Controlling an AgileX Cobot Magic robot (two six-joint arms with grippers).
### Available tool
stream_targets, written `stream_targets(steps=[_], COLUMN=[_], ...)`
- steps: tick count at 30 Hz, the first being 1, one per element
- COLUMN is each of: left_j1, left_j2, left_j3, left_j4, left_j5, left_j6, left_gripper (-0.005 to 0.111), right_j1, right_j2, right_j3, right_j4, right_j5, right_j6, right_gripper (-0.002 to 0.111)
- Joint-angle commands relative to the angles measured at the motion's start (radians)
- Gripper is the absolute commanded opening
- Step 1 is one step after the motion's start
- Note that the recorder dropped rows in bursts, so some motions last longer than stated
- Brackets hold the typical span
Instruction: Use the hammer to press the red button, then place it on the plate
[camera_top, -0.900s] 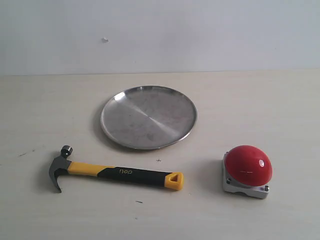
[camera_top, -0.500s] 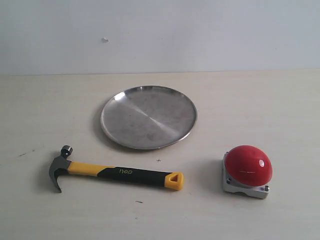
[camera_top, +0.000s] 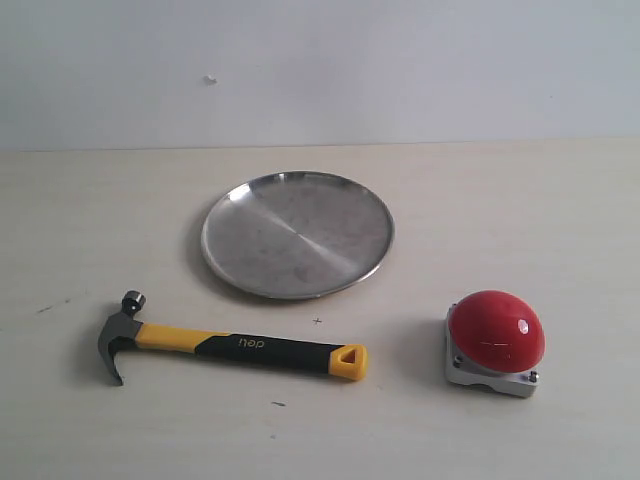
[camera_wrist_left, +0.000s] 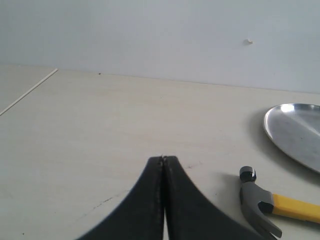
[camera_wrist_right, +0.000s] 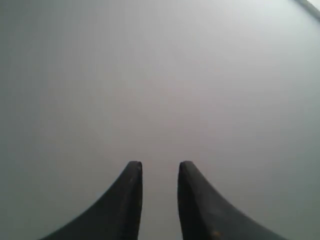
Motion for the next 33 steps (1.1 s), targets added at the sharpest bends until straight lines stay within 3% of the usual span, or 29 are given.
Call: stream_targets(steps=[1, 3, 7, 11, 14, 20, 26, 33], left_j1=[0.003, 0.003, 0.003, 0.003, 0.003, 0.003, 0.003, 0.003], left_j2=[-0.007, -0.007, -0.007, -0.007, -0.007, -0.007, -0.007, -0.007], left_j3=[0.0, 0.0, 0.0, 0.0, 0.0, 0.0, 0.0, 0.0], left_j4=[-0.005, -0.005, -0.005, -0.005, -0.005, -0.005, -0.005, -0.005], left_j5=[-0.002, -0.002, -0.002, -0.002, -0.002, -0.002, -0.002, -0.002], left_j6=[-0.001, -0.001, -0.001, -0.001, -0.001, -0.001, -0.001, -0.001], left_gripper=[0.0, 0.0, 0.0, 0.0, 0.0, 0.0, 0.0, 0.0], right_j1=[-0.006, -0.006, -0.006, 0.0, 0.092, 0.272, 0.583, 0.748], right_j2=[0.193, 0.275, 0.467, 0.585, 0.673, 0.794, 0.93, 1.184], right_j3=[-0.079, -0.145, -0.379, -0.544, -0.665, -0.76, -0.765, -0.862], right_j4=[-0.138, -0.237, -0.247, -0.243, -0.24, -0.29, -0.511, -0.498], right_j5=[0.191, 0.444, 0.98, 1.326, 1.555, 1.818, 1.846, 1.966], right_j6=[-0.149, -0.176, -0.176, -0.249, -0.286, -0.274, -0.048, 0.053], right_gripper=[0.025, 0.021, 0.0, 0.0, 0.0, 0.0, 0.0, 0.0])
